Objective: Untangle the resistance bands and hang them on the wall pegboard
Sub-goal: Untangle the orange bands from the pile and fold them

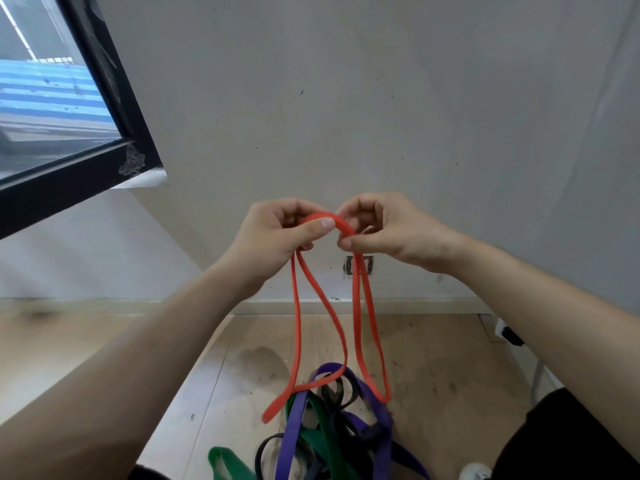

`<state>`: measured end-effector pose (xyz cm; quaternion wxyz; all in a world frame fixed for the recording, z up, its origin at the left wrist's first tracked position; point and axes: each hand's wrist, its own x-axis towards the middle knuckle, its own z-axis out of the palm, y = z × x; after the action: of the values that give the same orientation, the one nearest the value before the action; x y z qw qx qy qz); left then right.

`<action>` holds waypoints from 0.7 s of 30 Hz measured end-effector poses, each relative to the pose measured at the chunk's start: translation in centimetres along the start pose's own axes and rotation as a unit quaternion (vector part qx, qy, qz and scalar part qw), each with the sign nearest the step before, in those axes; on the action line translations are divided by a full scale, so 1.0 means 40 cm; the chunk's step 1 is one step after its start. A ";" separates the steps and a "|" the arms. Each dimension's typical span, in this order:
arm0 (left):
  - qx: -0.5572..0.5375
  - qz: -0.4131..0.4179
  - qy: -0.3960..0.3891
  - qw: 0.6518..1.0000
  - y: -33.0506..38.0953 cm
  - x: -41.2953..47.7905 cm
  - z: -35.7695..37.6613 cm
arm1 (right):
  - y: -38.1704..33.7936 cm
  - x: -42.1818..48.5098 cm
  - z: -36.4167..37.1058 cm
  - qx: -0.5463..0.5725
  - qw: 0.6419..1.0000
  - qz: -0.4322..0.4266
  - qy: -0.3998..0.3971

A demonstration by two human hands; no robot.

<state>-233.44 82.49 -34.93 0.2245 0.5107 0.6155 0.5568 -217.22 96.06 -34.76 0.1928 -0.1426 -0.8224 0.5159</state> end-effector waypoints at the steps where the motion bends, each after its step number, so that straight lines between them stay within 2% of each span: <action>1: 0.003 0.005 0.008 1.000 0.000 0.001 -0.001 | 0.004 -0.002 -0.003 -0.035 0.999 0.015 -0.019; 4: -0.009 0.011 0.037 0.999 -0.003 0.002 -0.006 | 0.035 -0.002 -0.011 -0.115 0.990 0.058 -0.063; 8: -0.027 0.015 0.087 0.996 -0.001 0.004 -0.018 | 0.079 0.001 -0.031 -0.153 0.978 0.104 -0.099; 15: -0.063 0.016 0.166 0.984 -0.005 0.012 -0.057 | 0.098 0.006 -0.048 -0.142 0.976 0.130 -0.097; 21: -0.076 -0.006 0.202 0.976 -0.034 0.018 -0.086 | 0.093 0.008 -0.051 -0.100 0.986 0.115 -0.074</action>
<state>-237.13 81.78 -35.00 0.1366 0.3655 0.6070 0.6924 -216.43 99.40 -37.26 0.0557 -0.2157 -0.8601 0.4589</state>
